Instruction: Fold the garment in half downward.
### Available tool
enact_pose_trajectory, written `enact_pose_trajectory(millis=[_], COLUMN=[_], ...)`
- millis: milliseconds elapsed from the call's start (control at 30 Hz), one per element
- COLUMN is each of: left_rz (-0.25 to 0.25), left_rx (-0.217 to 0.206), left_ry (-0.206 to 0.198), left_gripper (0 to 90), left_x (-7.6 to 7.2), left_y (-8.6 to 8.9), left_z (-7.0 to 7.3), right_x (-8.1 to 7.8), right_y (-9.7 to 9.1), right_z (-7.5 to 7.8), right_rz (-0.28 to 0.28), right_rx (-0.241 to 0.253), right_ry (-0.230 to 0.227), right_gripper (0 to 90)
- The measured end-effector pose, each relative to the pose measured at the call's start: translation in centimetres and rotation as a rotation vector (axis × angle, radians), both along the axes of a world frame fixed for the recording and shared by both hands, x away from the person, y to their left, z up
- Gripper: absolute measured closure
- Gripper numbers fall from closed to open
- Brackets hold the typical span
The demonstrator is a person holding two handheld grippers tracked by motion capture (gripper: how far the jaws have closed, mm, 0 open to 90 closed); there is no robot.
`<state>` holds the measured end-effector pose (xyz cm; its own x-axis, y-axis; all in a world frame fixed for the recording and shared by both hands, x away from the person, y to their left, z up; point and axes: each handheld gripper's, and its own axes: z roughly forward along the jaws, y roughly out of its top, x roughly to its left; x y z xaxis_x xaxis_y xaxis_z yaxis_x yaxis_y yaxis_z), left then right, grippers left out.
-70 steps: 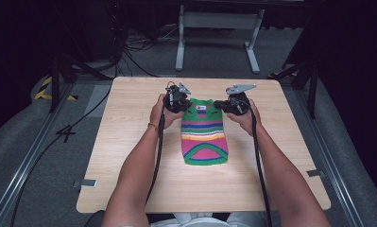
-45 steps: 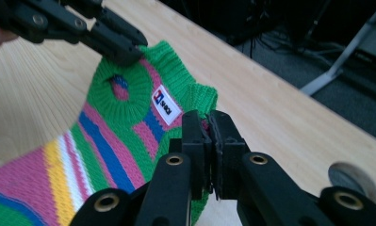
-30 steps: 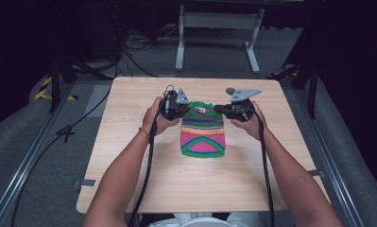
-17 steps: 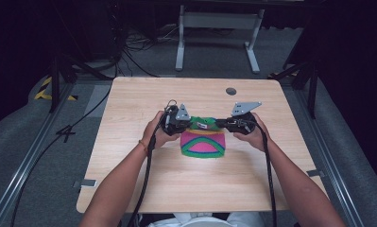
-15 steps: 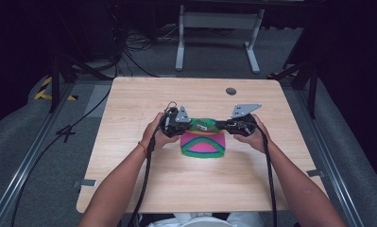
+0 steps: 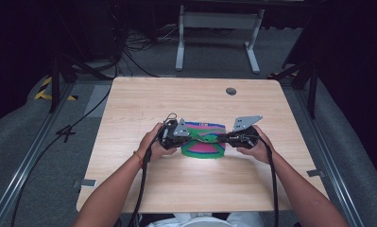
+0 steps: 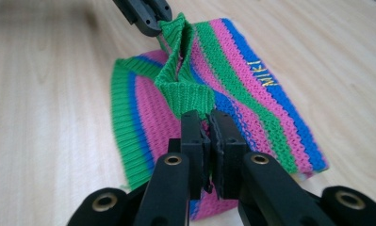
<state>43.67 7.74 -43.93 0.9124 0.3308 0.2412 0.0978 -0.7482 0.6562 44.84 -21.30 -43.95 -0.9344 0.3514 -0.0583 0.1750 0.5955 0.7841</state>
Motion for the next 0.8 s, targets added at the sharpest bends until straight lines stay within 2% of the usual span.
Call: enact_pose_trajectory(millis=[167,400,600,800], left_rz=[-0.043,-0.081,-0.08,-0.08], left_rx=[0.045,0.083,0.075,0.054], left_ry=[-0.009,0.029,0.069,0.076], left_gripper=[82.6,81.5,79.5,75.3], left_x=[-1.0,-2.0,-2.2,-2.3], left_y=[-0.1,-0.1,0.4,0.7], left_z=[-0.4,-1.6,-2.3,-2.8], right_x=[-1.0,-1.8,-2.5,-2.9], right_y=[0.0,-0.1,-0.1,0.0], right_z=[-0.5,-1.5,-2.0,-2.6], right_rz=[0.021,0.024,0.033,0.03], right_rx=[-0.032,-0.071,-0.098,-0.128], right_ry=[0.007,0.024,0.034,0.034], right_gripper=[84.8,84.1,81.8,77.3])
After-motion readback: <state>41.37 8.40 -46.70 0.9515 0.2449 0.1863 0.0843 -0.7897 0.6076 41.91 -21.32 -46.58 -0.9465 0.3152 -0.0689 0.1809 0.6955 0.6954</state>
